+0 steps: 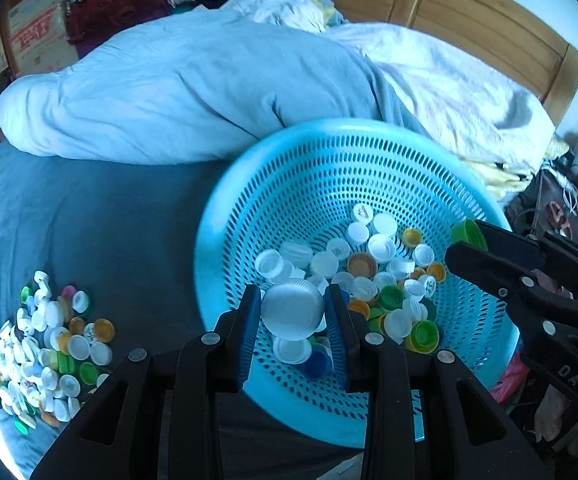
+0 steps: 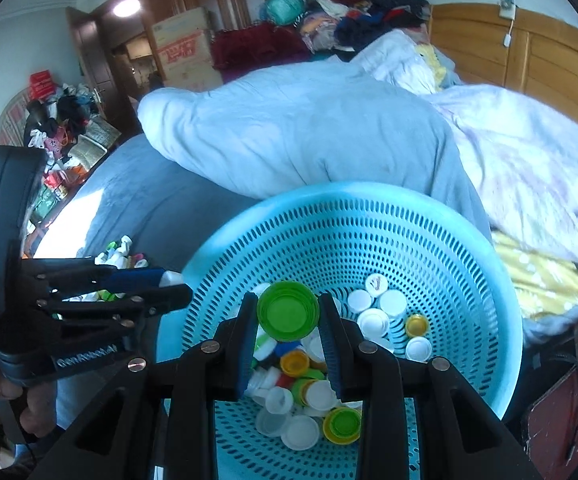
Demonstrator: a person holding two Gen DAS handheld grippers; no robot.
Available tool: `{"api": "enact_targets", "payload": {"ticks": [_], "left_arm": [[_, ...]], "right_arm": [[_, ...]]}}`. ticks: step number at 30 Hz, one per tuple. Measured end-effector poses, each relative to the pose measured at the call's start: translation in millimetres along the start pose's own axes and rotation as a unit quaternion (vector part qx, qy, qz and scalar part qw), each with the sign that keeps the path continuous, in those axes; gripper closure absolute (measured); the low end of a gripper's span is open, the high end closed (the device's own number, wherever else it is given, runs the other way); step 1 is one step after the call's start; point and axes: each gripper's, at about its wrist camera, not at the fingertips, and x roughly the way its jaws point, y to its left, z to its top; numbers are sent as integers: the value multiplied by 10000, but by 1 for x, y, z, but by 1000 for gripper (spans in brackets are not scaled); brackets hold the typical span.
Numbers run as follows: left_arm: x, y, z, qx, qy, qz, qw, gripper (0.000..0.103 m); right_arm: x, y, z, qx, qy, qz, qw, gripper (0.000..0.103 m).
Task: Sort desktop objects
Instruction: 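Carry the green and white caps over the basket with both tools, then open both tools to drop the caps into the basket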
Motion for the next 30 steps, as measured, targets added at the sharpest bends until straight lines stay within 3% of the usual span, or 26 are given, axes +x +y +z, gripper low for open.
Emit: {"api": "enact_targets", "payload": {"ticks": [30], "left_arm": [[9,-6,3,-40,-38,-179,9998,75]], "right_arm": [[6,-1,-10,19,109,-1,9999,70]]}}
